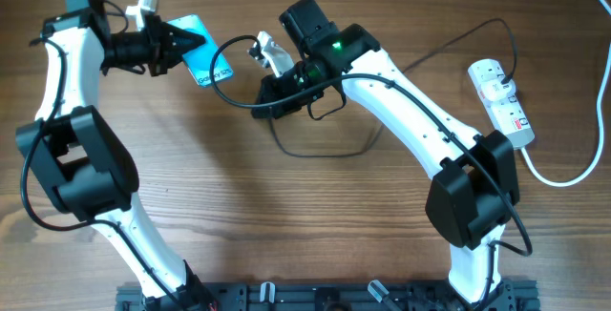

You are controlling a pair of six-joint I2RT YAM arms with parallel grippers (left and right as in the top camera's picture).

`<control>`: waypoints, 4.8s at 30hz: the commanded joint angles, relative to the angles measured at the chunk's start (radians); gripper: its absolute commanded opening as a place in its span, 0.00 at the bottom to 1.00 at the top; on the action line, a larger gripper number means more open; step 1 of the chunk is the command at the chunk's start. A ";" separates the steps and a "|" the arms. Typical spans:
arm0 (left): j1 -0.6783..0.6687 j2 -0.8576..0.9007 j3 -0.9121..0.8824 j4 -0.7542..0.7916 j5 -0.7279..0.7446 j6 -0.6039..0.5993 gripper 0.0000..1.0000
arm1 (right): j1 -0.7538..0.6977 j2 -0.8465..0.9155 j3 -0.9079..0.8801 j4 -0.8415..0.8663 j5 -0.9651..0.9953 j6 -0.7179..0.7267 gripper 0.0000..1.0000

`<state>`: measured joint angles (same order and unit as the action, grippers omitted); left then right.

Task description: Plug charger to phone and switch on socket

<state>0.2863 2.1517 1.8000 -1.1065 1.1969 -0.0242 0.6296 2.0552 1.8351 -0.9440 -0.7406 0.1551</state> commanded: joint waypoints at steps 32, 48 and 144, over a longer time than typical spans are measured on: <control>0.098 -0.022 0.008 0.059 -0.028 -0.037 0.04 | 0.053 0.313 -0.094 0.600 0.718 0.167 0.38; 0.098 -0.022 0.007 0.040 -0.028 -0.037 0.04 | 0.115 0.355 -0.094 0.517 0.793 0.280 0.25; -0.080 -0.022 0.008 0.047 0.380 0.061 0.04 | -0.080 -0.050 -0.260 0.726 -0.318 0.534 0.04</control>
<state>0.2157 2.1517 1.8000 -1.0580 1.5211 0.0250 0.5526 1.9842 1.5776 -0.2226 -1.0389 0.6807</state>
